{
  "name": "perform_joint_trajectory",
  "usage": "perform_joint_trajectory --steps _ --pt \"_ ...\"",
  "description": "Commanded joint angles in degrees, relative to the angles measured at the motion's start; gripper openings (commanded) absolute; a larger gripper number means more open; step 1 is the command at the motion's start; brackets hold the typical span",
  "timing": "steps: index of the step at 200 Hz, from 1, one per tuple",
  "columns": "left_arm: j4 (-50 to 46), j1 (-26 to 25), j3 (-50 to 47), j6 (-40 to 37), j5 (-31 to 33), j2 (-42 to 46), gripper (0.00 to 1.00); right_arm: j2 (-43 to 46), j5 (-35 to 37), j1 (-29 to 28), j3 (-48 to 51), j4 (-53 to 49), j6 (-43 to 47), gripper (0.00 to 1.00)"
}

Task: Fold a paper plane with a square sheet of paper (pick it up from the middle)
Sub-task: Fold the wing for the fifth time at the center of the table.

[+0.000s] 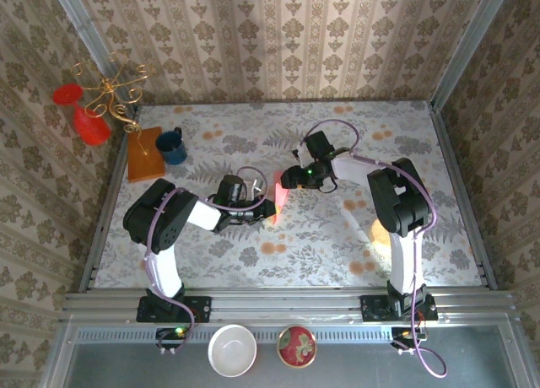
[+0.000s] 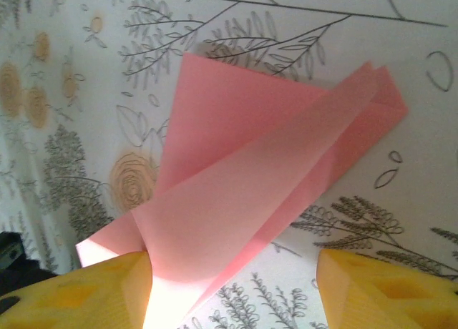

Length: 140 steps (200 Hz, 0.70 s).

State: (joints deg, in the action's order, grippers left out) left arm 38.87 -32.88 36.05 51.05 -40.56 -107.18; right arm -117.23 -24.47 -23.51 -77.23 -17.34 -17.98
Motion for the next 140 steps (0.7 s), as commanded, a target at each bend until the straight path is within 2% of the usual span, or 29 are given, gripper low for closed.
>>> perform_joint_trajectory --steps 1,52,81,127,140 --pt "-1.76 -0.16 -1.08 0.81 -0.95 -1.64 0.00 -2.72 6.55 -1.07 -2.01 -4.12 -0.61 0.64" --pt "-5.50 -0.16 -0.41 0.07 -0.06 1.65 0.09 -5.69 13.56 -3.18 -3.64 -7.67 -3.83 0.63" --pt "-8.66 -0.59 0.46 -1.59 0.52 5.67 0.17 -6.84 16.73 -4.25 -5.49 -10.88 -5.43 0.63" --pt "-13.25 -0.65 0.82 -2.52 3.29 10.75 0.29 -7.53 18.20 -5.10 -5.74 -12.34 -8.01 0.62" --pt "-16.34 -1.10 1.56 -3.62 6.62 11.73 0.32 -7.58 18.36 -5.15 -5.72 -12.62 -8.68 0.62"
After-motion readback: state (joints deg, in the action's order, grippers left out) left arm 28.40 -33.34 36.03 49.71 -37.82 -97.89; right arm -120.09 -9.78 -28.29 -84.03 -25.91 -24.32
